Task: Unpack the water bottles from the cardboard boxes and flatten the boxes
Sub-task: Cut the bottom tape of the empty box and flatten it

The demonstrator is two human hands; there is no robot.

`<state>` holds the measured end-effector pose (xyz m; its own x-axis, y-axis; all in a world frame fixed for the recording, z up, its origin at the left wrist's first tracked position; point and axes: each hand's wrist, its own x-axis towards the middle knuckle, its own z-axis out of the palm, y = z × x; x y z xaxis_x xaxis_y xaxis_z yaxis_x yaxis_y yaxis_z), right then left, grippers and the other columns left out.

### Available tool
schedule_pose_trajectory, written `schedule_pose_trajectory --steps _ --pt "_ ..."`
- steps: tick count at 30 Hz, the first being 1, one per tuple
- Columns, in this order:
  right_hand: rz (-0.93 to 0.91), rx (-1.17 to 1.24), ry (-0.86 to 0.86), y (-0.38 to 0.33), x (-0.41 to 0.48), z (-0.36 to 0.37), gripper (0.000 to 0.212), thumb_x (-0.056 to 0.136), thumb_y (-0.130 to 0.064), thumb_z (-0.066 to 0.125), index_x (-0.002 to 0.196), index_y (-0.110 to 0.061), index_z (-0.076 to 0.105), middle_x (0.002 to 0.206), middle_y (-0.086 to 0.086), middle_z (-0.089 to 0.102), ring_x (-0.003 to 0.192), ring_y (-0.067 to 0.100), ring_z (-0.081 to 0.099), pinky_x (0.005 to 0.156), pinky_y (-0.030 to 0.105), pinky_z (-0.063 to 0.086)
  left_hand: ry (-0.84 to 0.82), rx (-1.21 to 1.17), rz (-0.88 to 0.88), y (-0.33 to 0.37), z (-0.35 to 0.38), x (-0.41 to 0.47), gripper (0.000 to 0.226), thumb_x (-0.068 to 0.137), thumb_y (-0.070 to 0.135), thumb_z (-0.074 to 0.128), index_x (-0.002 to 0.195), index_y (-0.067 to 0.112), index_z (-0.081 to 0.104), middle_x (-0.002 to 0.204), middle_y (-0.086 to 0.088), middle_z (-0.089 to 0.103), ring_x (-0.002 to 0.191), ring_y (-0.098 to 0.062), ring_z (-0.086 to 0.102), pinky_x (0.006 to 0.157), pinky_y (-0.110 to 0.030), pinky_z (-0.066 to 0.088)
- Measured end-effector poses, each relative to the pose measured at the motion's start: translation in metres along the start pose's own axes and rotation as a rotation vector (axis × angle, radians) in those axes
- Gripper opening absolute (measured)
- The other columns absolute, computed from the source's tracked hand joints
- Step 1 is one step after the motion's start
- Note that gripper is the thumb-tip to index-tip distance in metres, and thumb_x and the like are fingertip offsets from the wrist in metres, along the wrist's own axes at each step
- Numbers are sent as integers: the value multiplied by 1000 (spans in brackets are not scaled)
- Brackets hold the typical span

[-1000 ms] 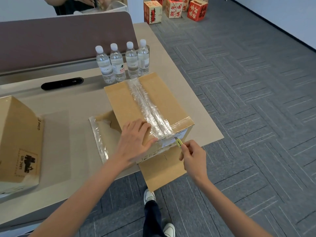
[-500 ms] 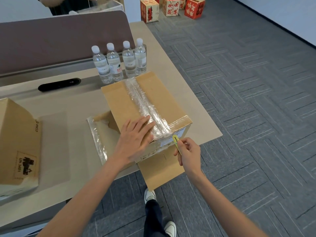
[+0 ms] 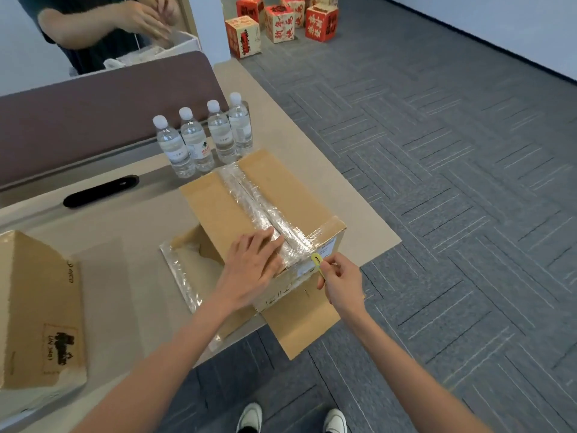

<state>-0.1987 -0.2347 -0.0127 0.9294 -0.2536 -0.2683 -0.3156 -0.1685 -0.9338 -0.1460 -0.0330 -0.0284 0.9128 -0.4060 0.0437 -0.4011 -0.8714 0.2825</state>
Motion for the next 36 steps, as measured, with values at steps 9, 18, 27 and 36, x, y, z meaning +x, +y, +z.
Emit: schedule_pose_trajectory --steps 9,18,27,36 --pt "55 -151 121 1 -11 20 27 100 -13 44 77 -18 58 57 -3 51 45 12 41 46 24 34 -1 -54 298 -28 2 21 33 104 40 29 127 23 46 151 6 32 144 -10 25 121 -42 18" --pt "85 -68 184 6 -30 49 28 100 -9 43 76 -9 57 59 0 44 51 15 37 48 27 30 0 -40 266 -29 3 20 37 106 36 25 141 28 37 153 8 31 145 -11 22 119 -52 18" --pt "116 -161 261 -2 -41 63 27 99 -12 43 80 -5 60 61 -5 51 56 16 41 55 30 32 8 -96 288 -30 2 23 38 107 36 18 140 29 37 151 9 31 145 -11 22 121 -53 14" --pt "109 -303 555 -25 -51 60 20 98 -17 44 90 -12 62 78 2 68 46 9 41 47 22 30 27 -83 289 -28 0 20 45 105 37 16 141 25 38 151 4 35 145 -15 25 120 -53 16"
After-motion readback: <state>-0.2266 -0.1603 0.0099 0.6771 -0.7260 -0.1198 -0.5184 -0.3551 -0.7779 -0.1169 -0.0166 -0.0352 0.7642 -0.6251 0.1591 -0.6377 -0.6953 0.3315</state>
